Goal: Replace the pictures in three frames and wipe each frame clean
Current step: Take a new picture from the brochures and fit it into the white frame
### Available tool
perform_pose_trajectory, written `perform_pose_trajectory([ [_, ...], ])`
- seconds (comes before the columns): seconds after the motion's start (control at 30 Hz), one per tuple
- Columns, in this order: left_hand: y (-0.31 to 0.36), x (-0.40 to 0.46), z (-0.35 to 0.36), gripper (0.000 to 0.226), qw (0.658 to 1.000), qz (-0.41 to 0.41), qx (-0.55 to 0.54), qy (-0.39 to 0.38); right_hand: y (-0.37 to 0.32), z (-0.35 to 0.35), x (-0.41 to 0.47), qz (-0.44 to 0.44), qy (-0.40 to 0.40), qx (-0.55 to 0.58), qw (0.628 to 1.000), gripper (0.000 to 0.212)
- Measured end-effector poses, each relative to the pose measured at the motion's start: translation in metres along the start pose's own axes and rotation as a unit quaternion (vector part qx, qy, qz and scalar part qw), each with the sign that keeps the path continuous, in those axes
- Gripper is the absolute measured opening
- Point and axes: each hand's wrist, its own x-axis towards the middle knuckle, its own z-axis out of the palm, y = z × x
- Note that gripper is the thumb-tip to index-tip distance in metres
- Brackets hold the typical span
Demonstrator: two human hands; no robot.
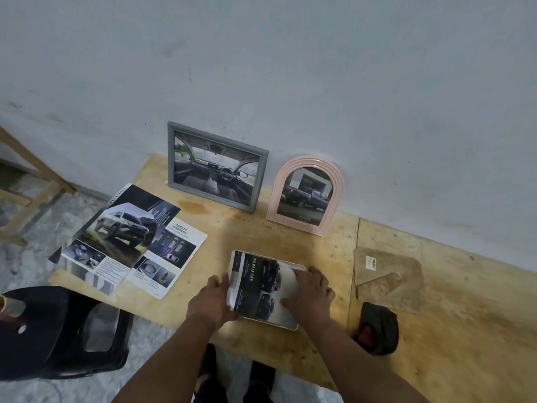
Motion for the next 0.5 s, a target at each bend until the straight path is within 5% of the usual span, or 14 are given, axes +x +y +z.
perform_pose_trajectory([
  [0.17,0.001,-0.001,0.000,0.119,1.000,-0.008,-0.004,-0.006,0.000,-0.006,-0.015,0.006,0.008,0.155,0.988,0.060],
  [0.3,0.009,-0.020,-0.006,0.117,0.999,-0.013,-0.003,0.034,0.003,-0.021,-0.024,0.024,0.013,0.387,0.922,0.065],
  [0.37,0.013,-0.033,-0.004,0.098,0.995,-0.010,-0.018,0.102,0.009,-0.032,-0.023,0.028,-0.002,0.458,0.889,0.062],
  [0.43,0.017,-0.047,-0.005,0.074,0.975,-0.030,-0.161,0.147,0.011,-0.046,-0.020,0.028,-0.053,0.494,0.868,0.061],
  [0.5,0.026,-0.062,-0.021,0.053,0.861,-0.088,-0.482,0.132,0.006,-0.062,-0.017,-0.010,-0.084,0.467,0.880,0.065],
])
